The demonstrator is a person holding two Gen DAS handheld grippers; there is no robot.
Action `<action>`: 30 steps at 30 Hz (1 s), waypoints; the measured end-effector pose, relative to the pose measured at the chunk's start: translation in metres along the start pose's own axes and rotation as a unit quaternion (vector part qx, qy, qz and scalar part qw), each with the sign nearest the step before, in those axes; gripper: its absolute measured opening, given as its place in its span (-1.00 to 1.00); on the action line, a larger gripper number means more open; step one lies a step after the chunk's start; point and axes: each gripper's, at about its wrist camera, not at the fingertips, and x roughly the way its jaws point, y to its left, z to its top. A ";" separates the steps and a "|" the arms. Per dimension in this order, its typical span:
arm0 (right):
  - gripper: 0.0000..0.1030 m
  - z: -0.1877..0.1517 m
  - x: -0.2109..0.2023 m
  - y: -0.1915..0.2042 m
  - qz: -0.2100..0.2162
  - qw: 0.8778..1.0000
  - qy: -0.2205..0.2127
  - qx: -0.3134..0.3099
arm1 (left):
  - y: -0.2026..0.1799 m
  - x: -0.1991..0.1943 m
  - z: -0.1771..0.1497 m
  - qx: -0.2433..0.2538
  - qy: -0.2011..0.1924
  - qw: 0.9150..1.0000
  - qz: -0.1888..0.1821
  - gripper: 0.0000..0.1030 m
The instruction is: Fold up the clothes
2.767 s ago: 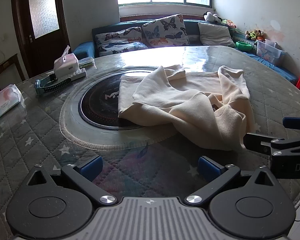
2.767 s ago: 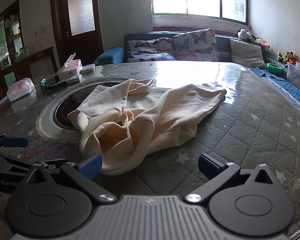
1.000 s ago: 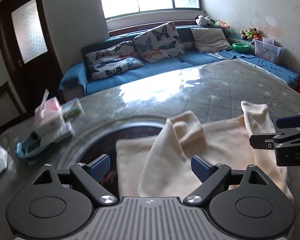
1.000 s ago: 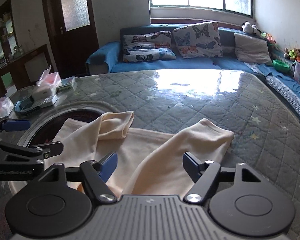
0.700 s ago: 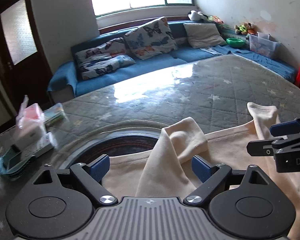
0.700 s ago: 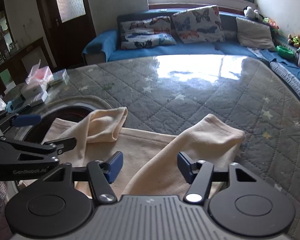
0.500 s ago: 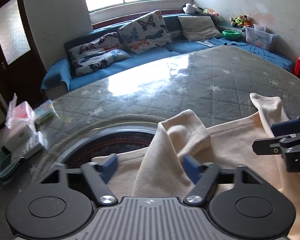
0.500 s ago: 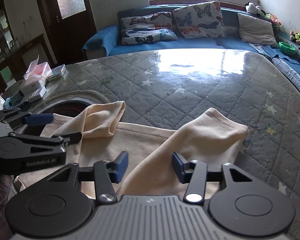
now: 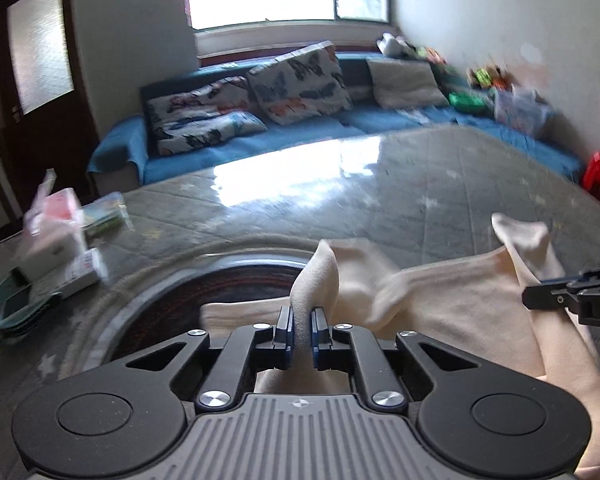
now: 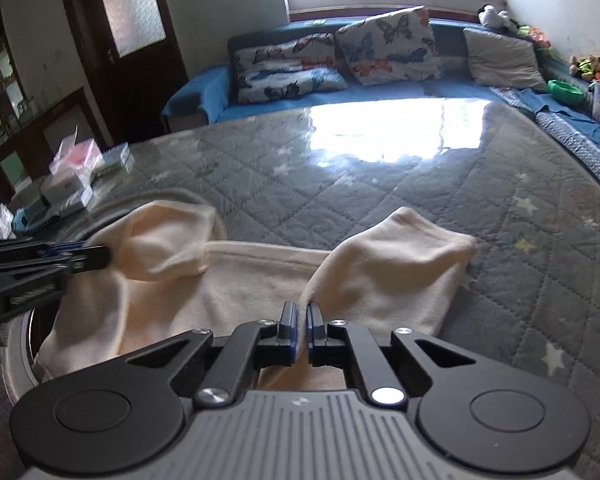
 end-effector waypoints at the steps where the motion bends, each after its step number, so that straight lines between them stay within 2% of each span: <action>1: -0.93 0.000 -0.004 -0.002 -0.001 1.000 -0.005 0.003 | 0.006 -0.009 -0.001 -0.010 -0.006 1.000 0.000 -0.82; 8: -0.93 -0.009 -0.043 -0.019 -0.013 0.999 -0.044 0.025 | 0.051 -0.081 -0.018 -0.060 -0.051 0.997 0.016 -0.83; 13: -0.94 -0.023 -0.072 -0.030 -0.031 0.996 -0.077 0.039 | 0.081 -0.125 -0.048 -0.096 -0.058 0.993 0.036 -0.83; 18: -0.95 -0.043 -0.099 -0.044 -0.043 0.993 -0.095 0.061 | 0.101 -0.154 -0.086 -0.114 -0.039 0.991 0.053 -0.82; 22: -0.94 -0.058 -0.107 -0.051 -0.053 0.993 -0.082 0.060 | 0.113 -0.163 -0.115 -0.133 -0.006 0.989 0.064 -0.82; 26: -0.84 -0.054 -0.102 -0.047 -0.055 0.994 -0.076 0.051 | 0.119 -0.166 -0.132 -0.147 0.021 0.986 0.072 -0.74; 27: -0.81 -0.051 -0.099 -0.045 -0.053 0.995 -0.076 0.048 | 0.121 -0.168 -0.134 -0.147 0.023 0.986 0.076 -0.67; 30: -0.59 -0.038 -0.090 -0.036 -0.041 0.995 -0.079 0.040 | 0.125 -0.176 -0.133 -0.135 0.013 0.986 0.099 -0.61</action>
